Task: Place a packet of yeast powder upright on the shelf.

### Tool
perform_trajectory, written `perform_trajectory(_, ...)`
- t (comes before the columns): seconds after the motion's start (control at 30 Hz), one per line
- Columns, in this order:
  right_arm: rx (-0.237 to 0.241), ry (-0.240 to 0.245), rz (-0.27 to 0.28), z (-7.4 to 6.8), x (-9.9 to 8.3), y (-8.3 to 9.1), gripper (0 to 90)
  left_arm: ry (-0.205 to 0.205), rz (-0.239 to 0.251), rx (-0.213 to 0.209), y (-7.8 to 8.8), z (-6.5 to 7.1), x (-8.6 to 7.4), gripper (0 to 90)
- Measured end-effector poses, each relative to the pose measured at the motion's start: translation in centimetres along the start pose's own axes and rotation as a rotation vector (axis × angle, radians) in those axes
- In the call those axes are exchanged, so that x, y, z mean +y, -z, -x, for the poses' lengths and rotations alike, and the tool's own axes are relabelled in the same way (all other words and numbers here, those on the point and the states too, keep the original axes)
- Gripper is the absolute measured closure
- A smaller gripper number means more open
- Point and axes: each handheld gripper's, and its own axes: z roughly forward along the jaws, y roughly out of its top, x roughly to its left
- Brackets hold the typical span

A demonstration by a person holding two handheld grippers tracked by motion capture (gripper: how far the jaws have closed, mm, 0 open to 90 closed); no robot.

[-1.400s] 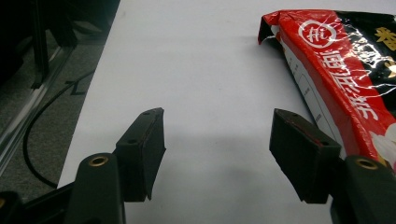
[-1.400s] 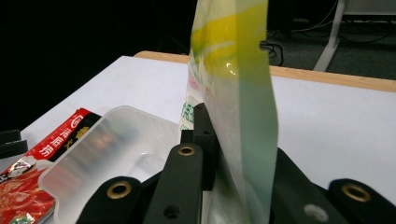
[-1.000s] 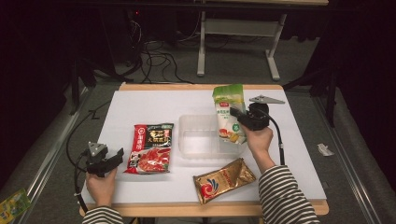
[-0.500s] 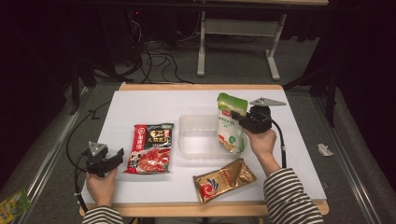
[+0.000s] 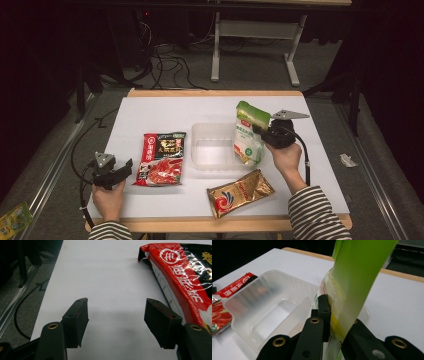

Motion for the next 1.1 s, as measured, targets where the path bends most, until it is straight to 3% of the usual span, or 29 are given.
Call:
perform_trajectory(0.17,-0.004,-0.002,-0.017,0.1,-0.9,0.1,90.0,0.000,-0.001,0.000,0.0,0.0,0.0,36.3)
perform_trajectory(0.33,-0.011,0.034,-0.046,0.1,-1.8,0.0,90.0,-0.002,-0.001,0.003,0.0,0.0,0.0,36.3)
perform_trajectory(0.63,0.003,0.005,-0.027,0.6,-2.6,0.1,88.3,-0.001,-0.008,0.002,-0.1,0.0,0.0,36.4)
perform_trajectory(0.93,0.007,-0.008,0.004,1.2,-2.7,0.9,78.4,0.000,-0.009,-0.001,-0.1,0.0,0.0,36.3)
perform_trajectory(1.1,0.006,-0.004,0.029,1.4,-2.7,1.6,62.2,0.000,-0.014,0.002,-0.2,0.0,0.1,36.3)
